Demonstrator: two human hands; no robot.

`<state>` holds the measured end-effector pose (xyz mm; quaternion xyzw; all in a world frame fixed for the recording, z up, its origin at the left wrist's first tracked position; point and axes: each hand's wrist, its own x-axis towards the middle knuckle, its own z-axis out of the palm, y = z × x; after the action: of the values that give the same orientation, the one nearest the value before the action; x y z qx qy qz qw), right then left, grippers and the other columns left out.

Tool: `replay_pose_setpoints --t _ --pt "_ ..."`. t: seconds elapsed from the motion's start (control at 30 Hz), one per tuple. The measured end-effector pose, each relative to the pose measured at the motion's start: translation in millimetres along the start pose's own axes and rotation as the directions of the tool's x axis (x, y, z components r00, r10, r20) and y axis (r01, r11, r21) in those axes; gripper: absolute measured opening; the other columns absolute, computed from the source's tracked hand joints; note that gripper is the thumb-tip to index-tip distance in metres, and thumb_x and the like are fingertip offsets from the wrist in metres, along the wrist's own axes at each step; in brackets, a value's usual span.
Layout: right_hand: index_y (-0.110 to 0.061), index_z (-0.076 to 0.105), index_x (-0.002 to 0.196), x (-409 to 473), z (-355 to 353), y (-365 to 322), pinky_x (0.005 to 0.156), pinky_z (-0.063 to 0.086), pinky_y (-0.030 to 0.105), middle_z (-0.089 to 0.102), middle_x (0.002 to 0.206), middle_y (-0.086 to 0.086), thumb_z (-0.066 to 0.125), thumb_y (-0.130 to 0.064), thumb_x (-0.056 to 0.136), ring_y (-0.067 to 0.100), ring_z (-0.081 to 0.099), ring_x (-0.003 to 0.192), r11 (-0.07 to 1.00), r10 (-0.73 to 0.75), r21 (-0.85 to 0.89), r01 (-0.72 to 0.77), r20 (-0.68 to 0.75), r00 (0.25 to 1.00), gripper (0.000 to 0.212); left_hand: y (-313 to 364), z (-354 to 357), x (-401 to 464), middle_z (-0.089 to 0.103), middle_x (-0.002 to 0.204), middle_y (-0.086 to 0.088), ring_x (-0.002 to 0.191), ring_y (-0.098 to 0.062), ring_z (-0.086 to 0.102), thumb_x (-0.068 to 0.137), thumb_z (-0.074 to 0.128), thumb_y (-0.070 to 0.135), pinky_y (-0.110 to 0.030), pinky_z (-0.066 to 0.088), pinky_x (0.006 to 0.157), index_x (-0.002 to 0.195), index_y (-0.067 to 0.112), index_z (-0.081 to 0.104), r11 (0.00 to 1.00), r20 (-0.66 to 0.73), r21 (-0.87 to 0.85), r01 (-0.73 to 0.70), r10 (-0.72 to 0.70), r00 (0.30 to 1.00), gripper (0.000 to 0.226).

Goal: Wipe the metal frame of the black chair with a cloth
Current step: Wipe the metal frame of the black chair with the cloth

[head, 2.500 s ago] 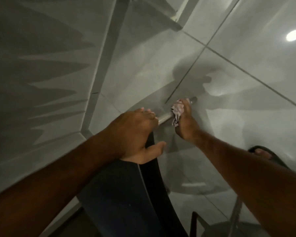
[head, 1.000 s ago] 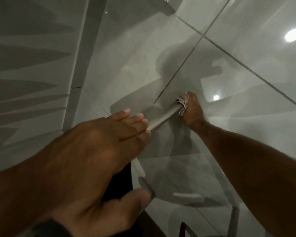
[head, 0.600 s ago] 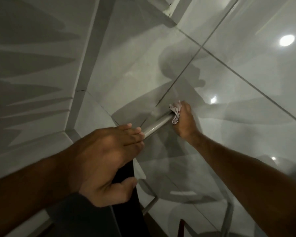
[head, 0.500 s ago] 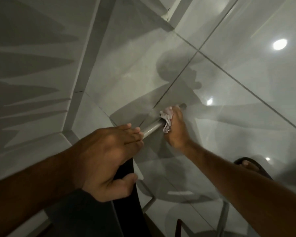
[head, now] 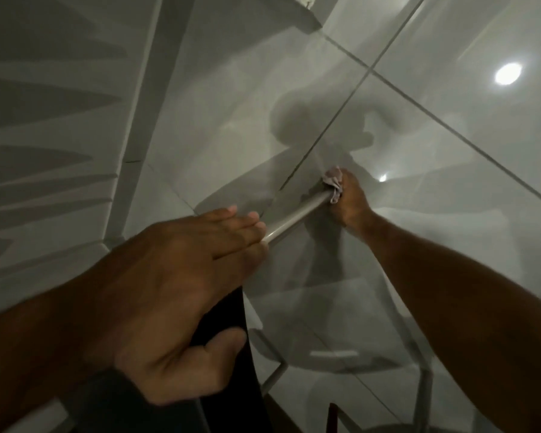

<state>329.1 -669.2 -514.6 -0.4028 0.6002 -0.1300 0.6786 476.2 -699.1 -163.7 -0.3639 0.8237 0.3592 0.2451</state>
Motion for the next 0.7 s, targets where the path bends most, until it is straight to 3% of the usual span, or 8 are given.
replay_pose_setpoints --t 0.07,0.13,0.23,0.33,0.43,0.57,0.63,0.7 --pt "0.005 0.06 0.125 -12.5 -8.5 -20.1 0.108 0.039 0.026 0.063 0.129 0.021 0.065 -0.012 0.081 0.032 0.057 0.127 1.0 0.006 0.02 -0.007 0.037 0.999 0.048 11.1 -13.7 2.5 0.049 0.146 -0.017 0.142 -0.025 0.041 0.078 0.053 0.04 -0.044 0.035 0.116 0.139 0.004 0.048 0.999 -0.05 -0.033 0.017 -0.019 0.999 0.072" --pt "0.003 0.057 0.131 -33.5 -16.3 -43.5 0.109 0.042 0.03 0.062 0.132 0.023 0.065 0.0 0.087 0.034 0.057 0.127 0.999 0.028 0.035 -0.032 0.103 0.994 0.044 23.5 -24.3 4.1 0.058 0.133 -0.031 0.129 -0.039 0.054 0.074 0.055 0.036 -0.051 0.043 0.11 0.126 -0.01 0.057 1.0 -0.074 0.003 0.003 -0.003 0.997 0.07" --pt "0.0 0.046 0.141 -73.2 -20.7 -81.8 0.099 0.048 0.033 0.059 0.126 0.014 0.062 0.003 0.09 0.026 0.058 0.113 1.0 0.024 0.016 -0.027 0.17 0.985 0.053 32.2 -34.5 4.5 0.059 0.126 -0.039 0.122 -0.049 0.056 0.078 0.052 0.034 -0.059 0.043 0.106 0.12 -0.018 0.058 0.998 -0.047 0.059 0.026 -0.023 0.999 0.067" --pt "0.004 0.048 0.136 -117.7 -20.7 -125.5 0.088 0.049 0.021 0.058 0.116 0.013 0.063 0.006 0.089 0.027 0.058 0.107 0.998 -0.052 0.028 0.048 0.182 0.982 0.05 36.6 -38.0 2.0 0.055 0.132 -0.037 0.127 -0.048 0.052 0.08 0.044 0.039 -0.056 0.037 0.111 0.126 -0.015 0.054 0.99 -0.072 0.11 0.089 -0.081 0.994 0.072" --pt "0.012 0.058 0.11 -159.3 -25.5 -163.8 0.064 0.043 0.004 0.059 0.089 0.01 0.064 0.015 0.083 0.005 0.058 0.08 0.982 -0.184 0.077 0.173 0.171 0.968 0.028 37.0 -36.9 0.0 0.05 0.139 -0.036 0.133 -0.045 0.047 0.08 0.039 0.041 -0.045 0.025 0.117 0.134 -0.012 0.047 0.976 -0.124 0.148 0.162 -0.145 0.982 0.077" --pt "-0.013 0.061 0.102 -213.9 -44.0 -200.0 0.066 0.048 0.006 0.066 0.08 -0.018 0.061 0.013 0.085 -0.011 0.064 0.074 0.939 -0.283 0.277 0.205 0.282 0.917 0.031 41.3 -34.6 -1.7 0.04 0.148 -0.035 0.142 -0.044 0.035 0.077 0.037 0.044 -0.05 0.023 0.121 0.141 -0.01 0.039 0.958 -0.145 0.177 0.225 -0.201 0.969 0.084" --pt "-0.013 0.061 0.106 -230.4 -57.3 -213.4 0.071 0.053 0.015 0.067 0.087 -0.014 0.062 0.01 0.085 -0.004 0.065 0.082 0.941 -0.269 0.286 0.179 0.317 0.909 0.031 45.5 -35.6 -3.8 0.033 0.152 -0.035 0.145 -0.044 0.027 0.08 0.033 0.05 -0.051 0.02 0.122 0.145 -0.009 0.031 0.939 -0.16 0.222 0.263 -0.232 0.96 0.088" --pt "-0.01 0.062 0.11 -240.1 -76.3 -220.1 0.08 0.059 0.032 0.066 0.096 0.001 0.068 -0.002 0.085 0.009 0.065 0.09 0.965 -0.239 0.182 0.189 0.315 0.918 0.027 50.8 -37.2 -5.6 0.026 0.155 -0.035 0.147 -0.044 0.021 0.084 0.028 0.056 -0.051 0.015 0.123 0.148 -0.009 0.023 0.911 -0.206 0.264 0.317 -0.268 0.941 0.091"
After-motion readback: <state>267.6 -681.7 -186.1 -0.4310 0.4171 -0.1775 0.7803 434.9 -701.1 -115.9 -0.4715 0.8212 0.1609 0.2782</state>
